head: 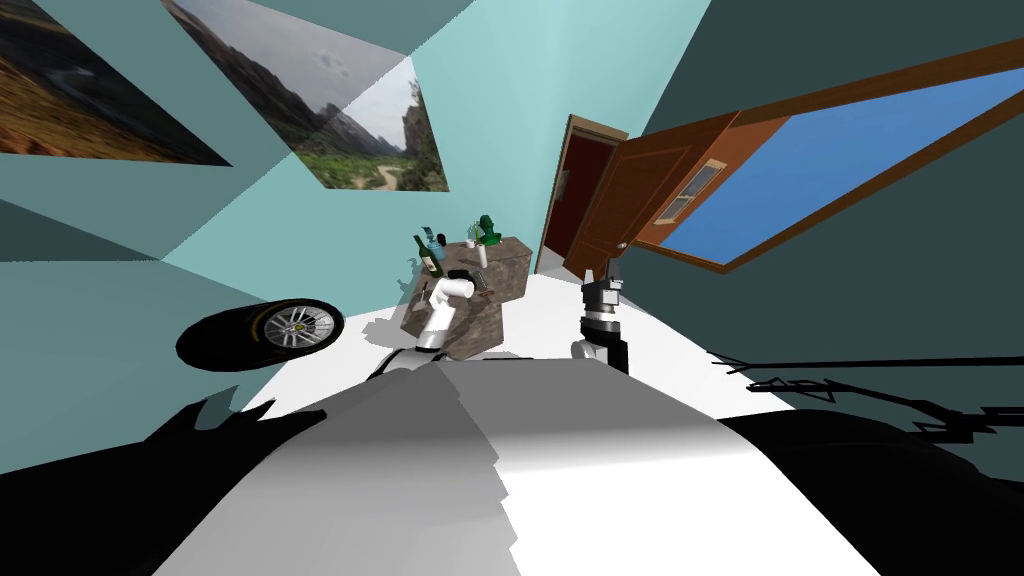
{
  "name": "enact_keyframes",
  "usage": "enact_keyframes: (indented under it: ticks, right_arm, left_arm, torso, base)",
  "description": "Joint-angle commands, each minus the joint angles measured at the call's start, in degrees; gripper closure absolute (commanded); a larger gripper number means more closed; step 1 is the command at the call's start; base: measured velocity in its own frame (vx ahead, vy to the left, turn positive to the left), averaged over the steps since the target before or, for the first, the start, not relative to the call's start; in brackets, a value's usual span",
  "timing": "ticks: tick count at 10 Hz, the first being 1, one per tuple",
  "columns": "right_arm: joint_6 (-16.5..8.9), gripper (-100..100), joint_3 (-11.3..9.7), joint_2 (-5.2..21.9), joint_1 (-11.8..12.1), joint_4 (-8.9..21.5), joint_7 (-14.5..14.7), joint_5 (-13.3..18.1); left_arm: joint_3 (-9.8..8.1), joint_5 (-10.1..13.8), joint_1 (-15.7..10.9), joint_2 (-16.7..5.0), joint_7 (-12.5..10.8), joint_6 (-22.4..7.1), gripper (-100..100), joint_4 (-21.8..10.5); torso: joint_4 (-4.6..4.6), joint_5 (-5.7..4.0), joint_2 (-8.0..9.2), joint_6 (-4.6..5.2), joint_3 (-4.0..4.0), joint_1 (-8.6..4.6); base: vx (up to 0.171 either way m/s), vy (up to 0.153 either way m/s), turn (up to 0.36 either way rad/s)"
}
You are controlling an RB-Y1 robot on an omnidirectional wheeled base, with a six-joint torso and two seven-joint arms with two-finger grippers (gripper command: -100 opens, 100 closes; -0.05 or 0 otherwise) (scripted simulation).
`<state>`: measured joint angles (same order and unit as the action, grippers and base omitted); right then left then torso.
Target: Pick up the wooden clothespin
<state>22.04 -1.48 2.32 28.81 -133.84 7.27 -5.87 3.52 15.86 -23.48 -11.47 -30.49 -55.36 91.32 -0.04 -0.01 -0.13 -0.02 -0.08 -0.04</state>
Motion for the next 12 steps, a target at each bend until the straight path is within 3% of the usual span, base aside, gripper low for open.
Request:
enact_keyframes:
  ticks: [1,2,3,5,8,10,11,12]
  right_arm:
    - [0.00,0,0.00,0.00,0.00,0.00,0.00,0.00]
    - [0.00,0,0.00,0.00,0.00,0.00,0.00,0.00]
    - [0.00,0,0.00,0.00,0.00,0.00,0.00,0.00]
    - [0.00,0,0.00,0.00,0.00,0.00,0.00,0.00]
    - [0.00,0,0.00,0.00,0.00,0.00,0.00,0.00]
    - [0.00,0,0.00,0.00,0.00,0.00,0.00,0.00]
    - [0.00,0,0.00,0.00,0.00,0.00,0.00,0.00]
    - [0.00,0,0.00,0.00,0.00,0.00,0.00,0.00]
  left_arm:
    - [0.05,0.52,-0.55,-0.15,-0.35,-2.86,-100,-0.69]
    - [0.05,0.52,-0.55,-0.15,-0.35,-3.63,-100,-0.69]
    - [0.18,1.40,-2.42,-0.26,-0.97,-5.66,-100,-3.04]
    - [0.18,1.40,-2.42,-0.26,-0.97,-7.66,-100,-3.04]
    - [0.45,3.08,-5.92,-0.46,-2.06,-13.09,-100,-7.61]
    - [0.45,3.08,-5.92,-0.46,-2.06,-15.37,-100,-7.61]
    - [0.58,3.87,-7.51,-0.57,-2.54,-17.72,-100,-9.80]
    - [0.58,3.87,-7.51,-0.57,-2.54,-19.03,-100,-9.80]
  torso:
    - [0.00,0.00,0.00,0.00,0.00,0.00]
    - [0.00,0.00,0.00,-0.01,0.00,0.00]
    - [0.00,0.00,0.05,-0.01,0.02,0.02]
    - [-0.01,0.00,-0.02,-0.01,-0.01,-0.01]
    - [-0.01,0.00,-0.02,-0.01,-0.02,0.01]
    - [-0.03,0.00,-0.08,-0.01,-0.05,-0.01]
    - [-0.01,0.00,0.01,-0.01,0.00,0.02]
    - [0.00,0.00,-0.01,-0.01,-0.01,0.00]
  base:
    - [0.034,-0.013,0.009]
    - [0.019,-0.006,-0.001]
    - [0.036,-0.016,0.023]
    - [0.032,-0.009,0.004]
    - [0.047,-0.012,0.015]
    - [0.041,-0.012,0.005]
    - [0.037,-0.013,0.019]
    - [0.040,-0.012,0.008]
